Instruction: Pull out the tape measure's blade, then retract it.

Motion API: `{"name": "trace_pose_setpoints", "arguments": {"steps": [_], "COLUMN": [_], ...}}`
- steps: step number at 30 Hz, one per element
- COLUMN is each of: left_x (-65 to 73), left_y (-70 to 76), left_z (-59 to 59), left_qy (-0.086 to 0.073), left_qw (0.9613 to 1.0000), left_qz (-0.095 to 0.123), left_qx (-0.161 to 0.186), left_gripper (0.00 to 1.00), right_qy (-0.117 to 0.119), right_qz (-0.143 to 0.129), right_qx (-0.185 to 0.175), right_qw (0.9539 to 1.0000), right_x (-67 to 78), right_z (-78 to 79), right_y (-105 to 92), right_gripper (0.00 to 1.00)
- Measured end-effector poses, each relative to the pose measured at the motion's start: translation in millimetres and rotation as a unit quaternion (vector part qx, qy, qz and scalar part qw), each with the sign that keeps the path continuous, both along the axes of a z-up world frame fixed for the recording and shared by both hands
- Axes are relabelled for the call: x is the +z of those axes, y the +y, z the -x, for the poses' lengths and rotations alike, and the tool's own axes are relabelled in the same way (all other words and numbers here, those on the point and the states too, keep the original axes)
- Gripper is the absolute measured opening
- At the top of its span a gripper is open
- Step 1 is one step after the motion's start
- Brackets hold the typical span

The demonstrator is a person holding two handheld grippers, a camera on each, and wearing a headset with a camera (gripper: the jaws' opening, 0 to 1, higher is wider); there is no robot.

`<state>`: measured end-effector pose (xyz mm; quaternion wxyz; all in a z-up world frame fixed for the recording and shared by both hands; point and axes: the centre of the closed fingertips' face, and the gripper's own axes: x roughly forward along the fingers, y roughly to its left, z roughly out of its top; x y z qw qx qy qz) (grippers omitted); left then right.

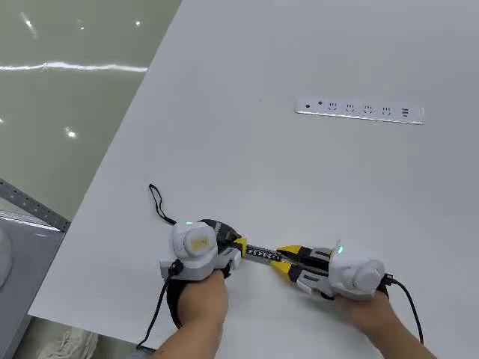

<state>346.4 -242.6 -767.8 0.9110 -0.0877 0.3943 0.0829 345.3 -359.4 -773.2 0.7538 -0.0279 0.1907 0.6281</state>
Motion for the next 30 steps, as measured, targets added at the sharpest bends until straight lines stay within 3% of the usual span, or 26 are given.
{"name": "trace_pose_setpoints", "arguments": {"steps": [30], "left_x": [-0.2], "left_y": [0.8], "left_z": [0.3], "left_qy": [0.001], "left_qw": [0.9999], "left_qz": [0.009], "left_qx": [0.004], "left_gripper": [0.64], "right_qy": [0.006], "right_qz": [-0.001], "right_qx": [0.009], "right_qw": [0.9999], "right_x": [-1.2], "right_z": [-3.0], "right_y": [31.0], "right_gripper": [0.12]}}
